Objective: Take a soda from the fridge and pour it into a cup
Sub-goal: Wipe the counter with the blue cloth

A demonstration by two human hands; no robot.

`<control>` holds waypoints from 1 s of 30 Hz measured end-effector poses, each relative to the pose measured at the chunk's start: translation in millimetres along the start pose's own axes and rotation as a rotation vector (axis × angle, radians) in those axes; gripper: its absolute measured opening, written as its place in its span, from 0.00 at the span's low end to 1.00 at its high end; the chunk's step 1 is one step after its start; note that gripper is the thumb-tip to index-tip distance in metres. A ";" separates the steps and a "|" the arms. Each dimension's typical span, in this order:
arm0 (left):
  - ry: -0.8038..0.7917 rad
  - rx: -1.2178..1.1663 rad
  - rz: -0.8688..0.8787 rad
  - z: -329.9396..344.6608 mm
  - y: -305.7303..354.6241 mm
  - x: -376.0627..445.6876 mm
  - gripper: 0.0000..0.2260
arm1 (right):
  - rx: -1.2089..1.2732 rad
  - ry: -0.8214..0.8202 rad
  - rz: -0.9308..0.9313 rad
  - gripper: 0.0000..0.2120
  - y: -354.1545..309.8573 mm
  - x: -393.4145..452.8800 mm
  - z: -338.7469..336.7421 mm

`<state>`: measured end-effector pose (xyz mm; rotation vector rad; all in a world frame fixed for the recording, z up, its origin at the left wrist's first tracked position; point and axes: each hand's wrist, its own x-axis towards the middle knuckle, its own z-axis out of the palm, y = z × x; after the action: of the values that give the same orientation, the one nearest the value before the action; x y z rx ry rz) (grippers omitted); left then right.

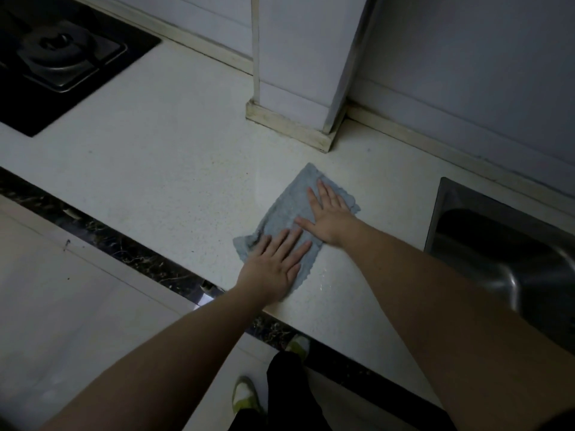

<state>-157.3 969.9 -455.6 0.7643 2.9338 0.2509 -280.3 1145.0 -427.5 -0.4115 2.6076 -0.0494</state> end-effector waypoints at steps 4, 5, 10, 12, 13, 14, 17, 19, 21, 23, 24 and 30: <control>-0.048 0.000 0.135 5.9 -2.3 -0.2 0.24 | 0.006 0.019 -0.038 0.39 4.6 -1.2 6.2; -0.061 -0.009 0.148 7.6 -3.9 -0.9 0.24 | 0.017 0.018 -0.046 0.37 5.3 -1.3 6.4; -0.020 -0.029 0.079 11.3 11.9 -3.0 0.24 | 0.040 0.021 -0.113 0.30 12.1 -0.9 2.9; -0.005 -0.056 0.021 13.3 28.2 -4.2 0.25 | 0.015 0.024 -0.151 0.31 16.1 0.4 4.3; -0.004 -0.067 -0.010 13.7 36.2 -3.7 0.25 | 0.002 0.028 -0.167 0.31 18.0 0.6 4.9; -0.014 -0.070 -0.040 13.9 43.6 -3.1 0.25 | -0.010 0.032 -0.183 0.31 19.9 0.7 5.3; -0.039 -0.059 -0.121 14.1 60.9 -1.5 0.26 | -0.031 0.049 -0.239 0.31 23.0 1.7 5.3; -0.066 -0.046 -0.167 13.4 70.1 1.1 0.27 | -0.039 0.053 -0.273 0.31 25.7 2.3 5.2; -0.093 -0.050 -0.207 12.2 80.2 3.6 0.28 | -0.045 0.049 -0.311 0.30 29.1 3.2 5.8; -0.117 -0.069 -0.238 13.5 88.9 5.7 0.29 | -0.040 0.041 -0.345 0.30 32.2 4.0 6.2; -0.119 -0.080 -0.257 16.1 93.1 6.7 0.30 | -0.041 0.043 -0.361 0.30 33.9 4.5 6.1; -0.131 -0.142 -0.346 16.7 118.1 18.3 0.31 | -0.072 0.056 -0.437 0.29 40.6 5.1 5.1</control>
<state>-114.8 1082.8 -451.3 0.2379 2.8217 0.3575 -293.5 1182.4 -438.9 -1.0116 2.5297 -0.1163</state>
